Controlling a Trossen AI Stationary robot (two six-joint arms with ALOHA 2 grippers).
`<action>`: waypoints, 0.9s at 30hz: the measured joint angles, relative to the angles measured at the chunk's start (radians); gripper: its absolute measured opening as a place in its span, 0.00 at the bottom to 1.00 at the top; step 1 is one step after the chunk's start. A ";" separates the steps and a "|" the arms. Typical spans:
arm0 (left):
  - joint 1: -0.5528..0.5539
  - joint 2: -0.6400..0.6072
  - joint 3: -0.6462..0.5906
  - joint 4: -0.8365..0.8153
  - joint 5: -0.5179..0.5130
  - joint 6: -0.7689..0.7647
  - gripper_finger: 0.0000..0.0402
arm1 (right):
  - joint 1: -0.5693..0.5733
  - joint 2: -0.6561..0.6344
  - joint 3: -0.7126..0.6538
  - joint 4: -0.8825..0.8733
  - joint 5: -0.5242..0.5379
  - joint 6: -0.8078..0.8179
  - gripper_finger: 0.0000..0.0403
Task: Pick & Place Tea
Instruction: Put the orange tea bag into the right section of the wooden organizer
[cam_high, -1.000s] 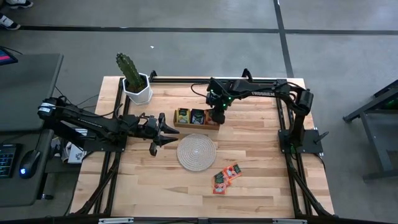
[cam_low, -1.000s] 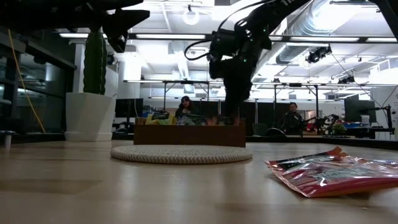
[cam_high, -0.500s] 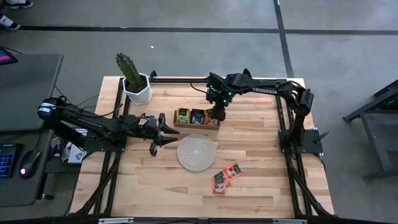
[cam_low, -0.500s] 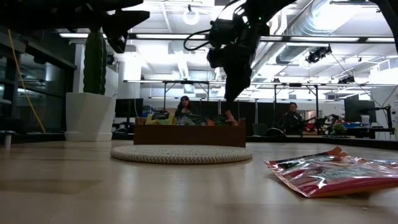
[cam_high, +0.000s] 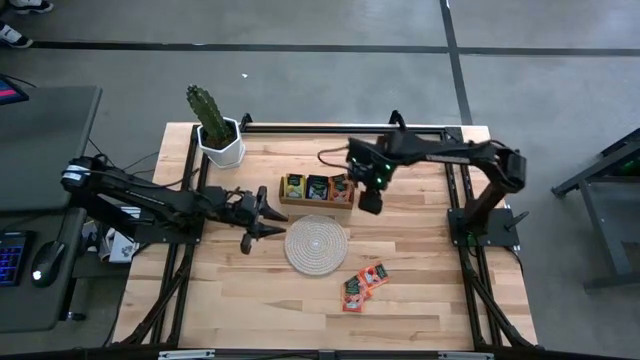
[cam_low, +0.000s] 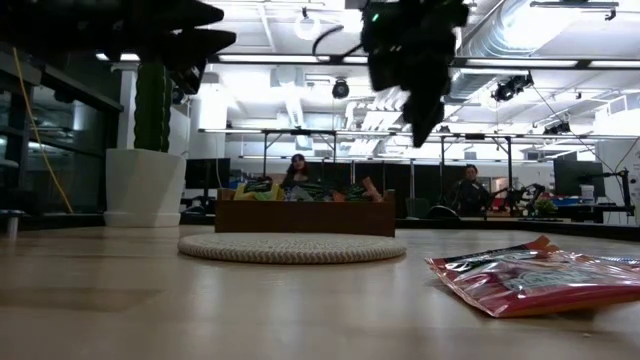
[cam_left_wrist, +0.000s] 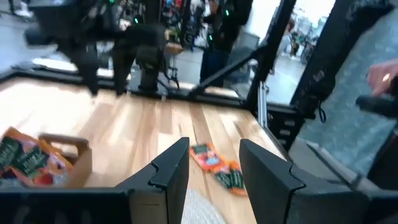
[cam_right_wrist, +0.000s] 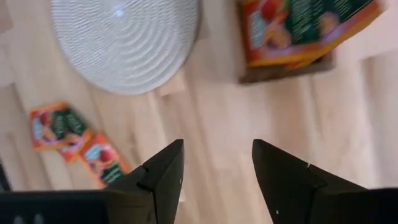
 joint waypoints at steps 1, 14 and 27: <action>0.000 0.009 0.000 -0.006 0.010 0.001 0.35 | 0.022 -0.026 -0.024 0.015 0.000 0.036 0.46; 0.000 0.213 0.001 0.010 0.212 0.026 0.35 | 0.506 -0.335 -0.454 0.675 0.327 0.785 0.46; -0.002 0.502 0.094 0.237 0.251 -0.106 0.35 | 0.843 -0.216 -0.521 0.889 0.634 0.977 0.18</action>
